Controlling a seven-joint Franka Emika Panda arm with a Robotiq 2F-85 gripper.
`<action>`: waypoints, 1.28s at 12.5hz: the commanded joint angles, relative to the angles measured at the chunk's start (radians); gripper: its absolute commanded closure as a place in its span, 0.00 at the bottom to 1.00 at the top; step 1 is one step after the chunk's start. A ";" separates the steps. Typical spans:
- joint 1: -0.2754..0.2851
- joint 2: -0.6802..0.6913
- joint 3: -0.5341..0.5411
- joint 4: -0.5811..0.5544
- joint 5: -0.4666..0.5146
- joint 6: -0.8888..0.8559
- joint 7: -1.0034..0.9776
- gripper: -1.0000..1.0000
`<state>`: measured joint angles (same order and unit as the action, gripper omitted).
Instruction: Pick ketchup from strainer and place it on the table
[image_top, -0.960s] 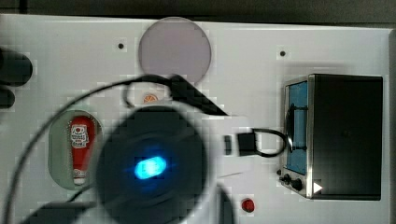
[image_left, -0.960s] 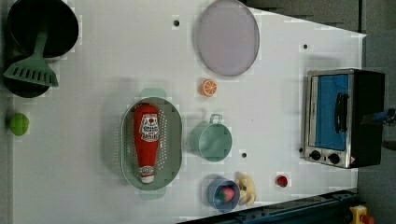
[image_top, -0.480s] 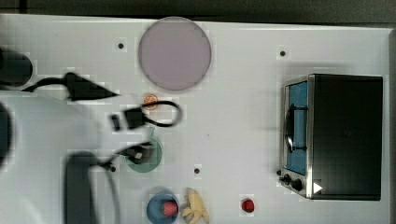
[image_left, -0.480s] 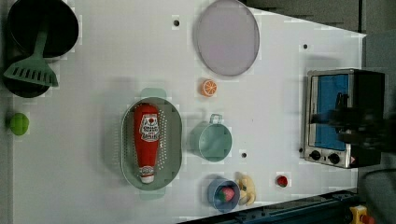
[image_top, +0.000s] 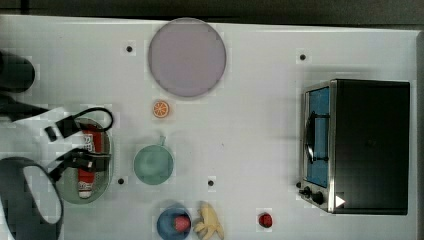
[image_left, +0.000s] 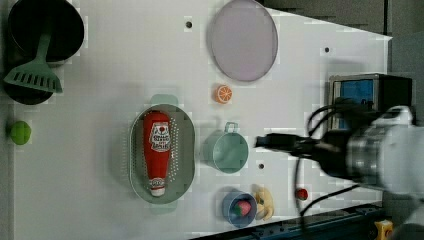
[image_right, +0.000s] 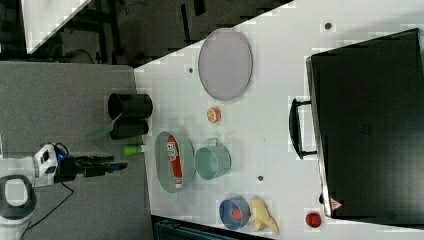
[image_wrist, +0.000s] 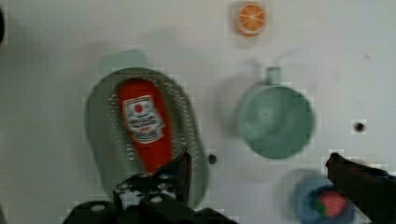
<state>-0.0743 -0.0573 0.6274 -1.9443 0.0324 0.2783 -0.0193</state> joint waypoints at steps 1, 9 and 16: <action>0.003 0.054 0.087 -0.047 -0.004 0.078 0.042 0.00; 0.020 0.251 0.148 -0.259 -0.088 0.555 0.044 0.00; 0.032 0.467 0.140 -0.291 -0.225 0.735 0.183 0.00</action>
<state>-0.0369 0.4121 0.7700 -2.2441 -0.1642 1.0078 0.0824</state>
